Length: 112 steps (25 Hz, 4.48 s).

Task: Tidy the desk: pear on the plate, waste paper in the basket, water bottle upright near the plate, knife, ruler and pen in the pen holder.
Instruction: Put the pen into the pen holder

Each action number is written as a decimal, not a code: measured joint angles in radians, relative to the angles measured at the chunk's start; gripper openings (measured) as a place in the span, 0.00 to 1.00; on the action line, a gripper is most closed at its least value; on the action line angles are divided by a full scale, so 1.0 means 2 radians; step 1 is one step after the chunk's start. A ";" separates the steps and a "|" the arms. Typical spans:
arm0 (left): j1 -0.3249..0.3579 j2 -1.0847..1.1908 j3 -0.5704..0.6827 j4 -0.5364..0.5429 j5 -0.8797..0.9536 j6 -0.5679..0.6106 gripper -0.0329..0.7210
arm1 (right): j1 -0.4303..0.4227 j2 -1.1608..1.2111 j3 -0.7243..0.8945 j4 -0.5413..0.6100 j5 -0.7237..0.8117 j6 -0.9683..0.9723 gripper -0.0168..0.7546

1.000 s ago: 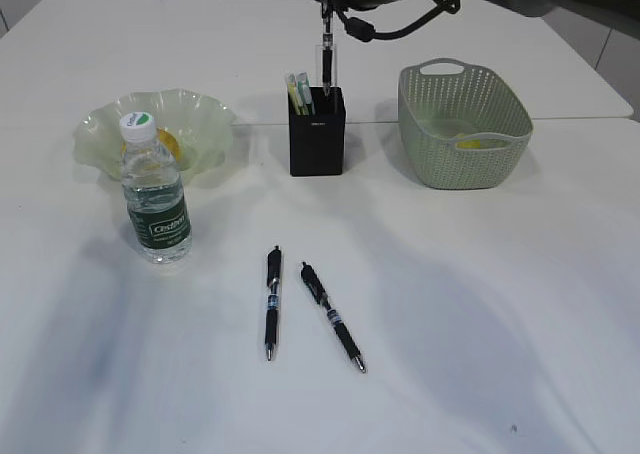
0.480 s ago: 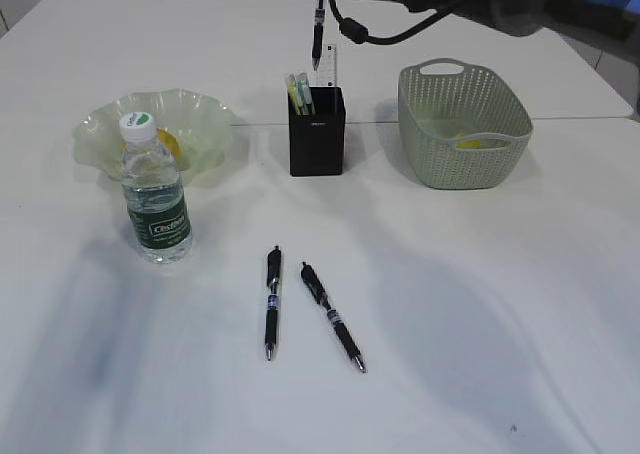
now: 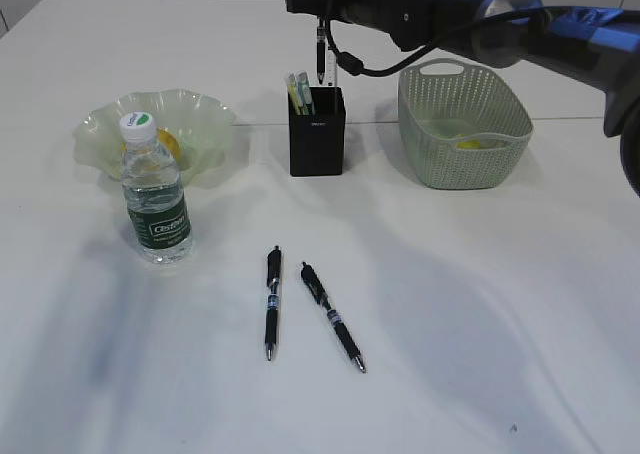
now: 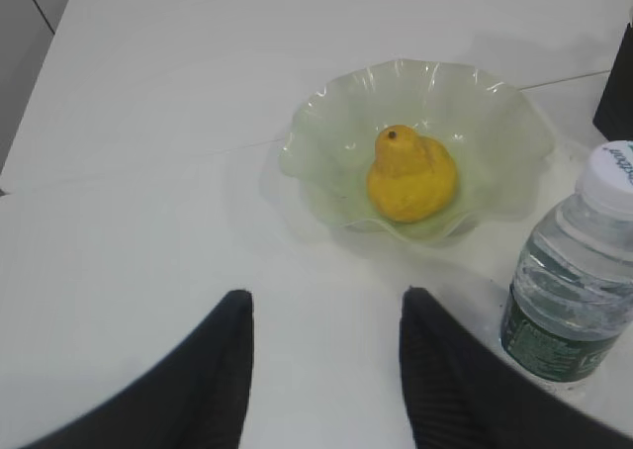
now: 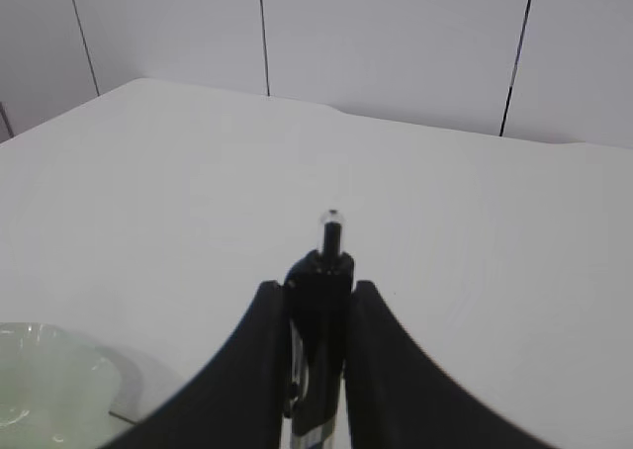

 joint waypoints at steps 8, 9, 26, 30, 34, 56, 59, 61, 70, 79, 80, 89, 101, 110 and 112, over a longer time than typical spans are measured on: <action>0.000 0.000 0.000 0.000 -0.001 0.000 0.50 | 0.000 0.022 0.000 -0.007 -0.005 0.000 0.15; 0.000 0.000 0.000 0.000 -0.002 0.000 0.50 | 0.000 0.025 0.000 -0.007 -0.005 0.000 0.15; 0.000 0.000 0.000 0.000 -0.003 0.000 0.50 | 0.000 0.036 0.000 -0.009 0.001 -0.001 0.15; 0.000 0.000 0.000 0.000 -0.003 0.000 0.50 | 0.000 0.040 0.000 -0.009 0.004 -0.001 0.15; 0.000 0.000 0.000 0.000 -0.003 0.000 0.50 | 0.000 0.040 0.000 -0.009 0.005 -0.001 0.15; 0.000 0.000 0.000 0.000 -0.003 0.000 0.50 | 0.000 0.040 0.000 -0.010 0.006 -0.001 0.21; 0.000 0.000 0.000 0.000 -0.003 0.000 0.50 | 0.000 0.040 0.000 -0.010 0.010 -0.001 0.21; 0.000 0.000 0.000 0.000 -0.003 0.000 0.50 | 0.000 0.040 0.000 -0.010 0.011 -0.001 0.22; 0.000 0.000 0.000 0.000 -0.003 0.000 0.50 | 0.000 0.040 0.000 -0.010 0.013 -0.001 0.30; 0.000 0.000 0.000 0.000 -0.003 0.000 0.50 | 0.000 0.040 0.000 -0.010 0.020 -0.001 0.32; 0.000 0.000 0.000 0.000 -0.003 0.000 0.50 | 0.000 0.040 0.000 -0.010 0.023 -0.001 0.32; 0.000 0.000 0.000 0.000 -0.003 0.000 0.50 | 0.000 0.016 0.000 -0.010 0.055 -0.002 0.32; 0.000 0.000 0.000 0.000 -0.003 0.000 0.50 | 0.000 -0.030 0.000 -0.010 0.168 -0.002 0.32; 0.000 0.000 0.000 0.000 -0.003 0.000 0.50 | 0.000 -0.063 0.000 -0.008 0.222 -0.002 0.32; 0.000 0.000 0.000 0.000 -0.003 0.000 0.50 | 0.000 -0.068 0.000 -0.008 0.236 -0.002 0.32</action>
